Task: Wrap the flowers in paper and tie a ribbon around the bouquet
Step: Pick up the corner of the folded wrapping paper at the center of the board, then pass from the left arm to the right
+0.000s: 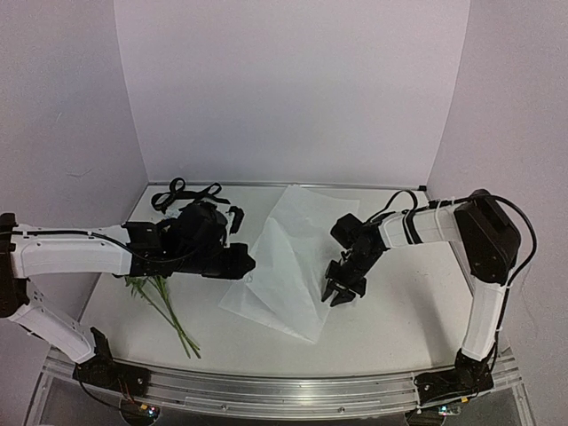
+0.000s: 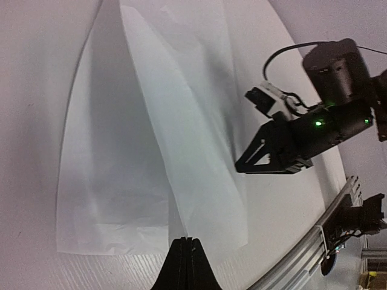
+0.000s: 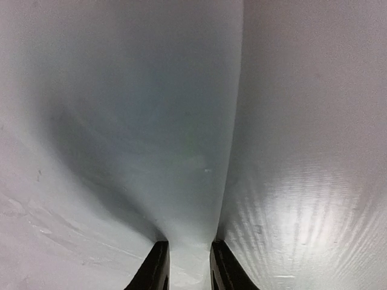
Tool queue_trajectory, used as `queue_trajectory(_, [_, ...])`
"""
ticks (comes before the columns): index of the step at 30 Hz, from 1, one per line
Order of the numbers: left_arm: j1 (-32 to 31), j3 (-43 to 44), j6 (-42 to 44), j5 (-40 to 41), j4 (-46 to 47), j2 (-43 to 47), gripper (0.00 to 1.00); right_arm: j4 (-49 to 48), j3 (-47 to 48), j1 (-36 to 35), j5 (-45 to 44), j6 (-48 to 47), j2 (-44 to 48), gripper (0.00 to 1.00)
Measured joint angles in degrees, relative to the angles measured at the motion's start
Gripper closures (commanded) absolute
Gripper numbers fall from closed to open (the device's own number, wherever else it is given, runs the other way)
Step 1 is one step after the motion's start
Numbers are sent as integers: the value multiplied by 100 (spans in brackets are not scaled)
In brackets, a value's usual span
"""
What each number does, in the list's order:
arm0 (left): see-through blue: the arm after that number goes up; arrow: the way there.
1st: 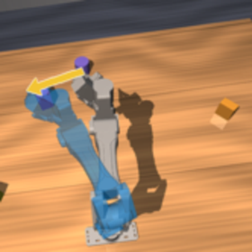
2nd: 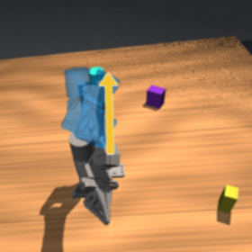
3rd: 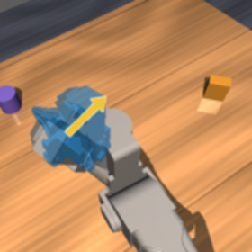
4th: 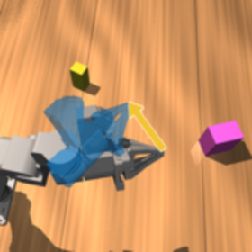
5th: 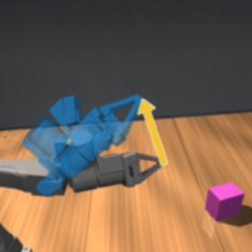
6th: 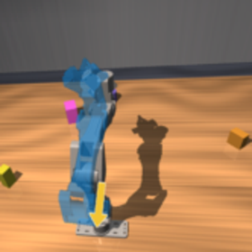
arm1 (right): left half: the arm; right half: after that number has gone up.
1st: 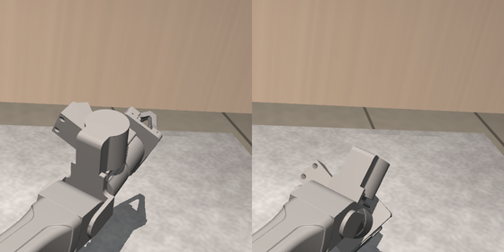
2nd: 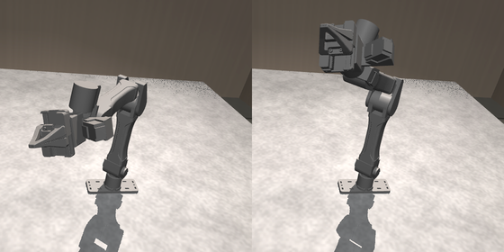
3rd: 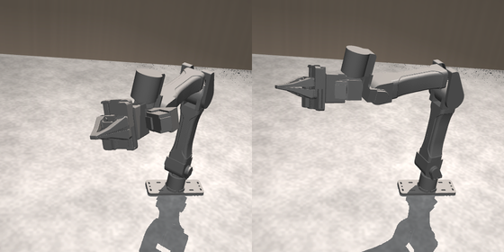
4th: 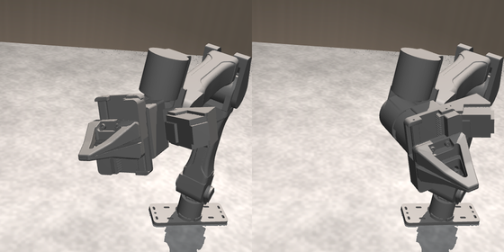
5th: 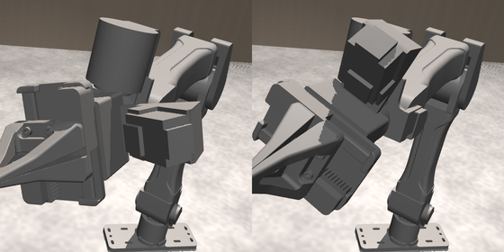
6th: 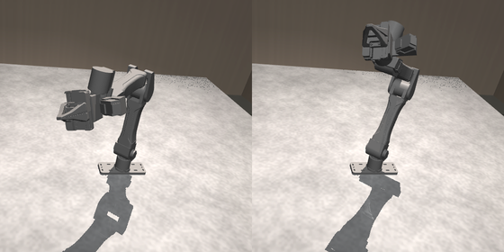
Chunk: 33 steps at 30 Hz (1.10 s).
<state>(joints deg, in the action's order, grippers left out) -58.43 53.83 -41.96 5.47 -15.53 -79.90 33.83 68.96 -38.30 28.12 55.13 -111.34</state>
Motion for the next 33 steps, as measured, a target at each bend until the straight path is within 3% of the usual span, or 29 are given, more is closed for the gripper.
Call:
queue_trajectory(4, [-9,288,410,-424,153,87,100,-365,135,-255,25,343,-77,70])
queue_trajectory(11, [-227,1162,1151,-1434,472,-456,100,-958,-417,-415,-185,628,467,48])
queue_trajectory(17, [-468,1987,1674,-2304,462,-1385,100,-690,-1838,-411,-1283,407,2959,33])
queue_trajectory(20, [-585,2424,1907,-2656,338,-1932,100,-265,-2265,-411,-2040,163,4128,21])
queue_trajectory(24, [-766,3059,2162,-2955,126,-2577,100,507,-2429,-364,-2619,-316,5321,15])
queue_trajectory(33, [-1063,3586,2418,-3267,-104,-3031,100,1112,-1388,-259,-2289,-1204,5152,13])
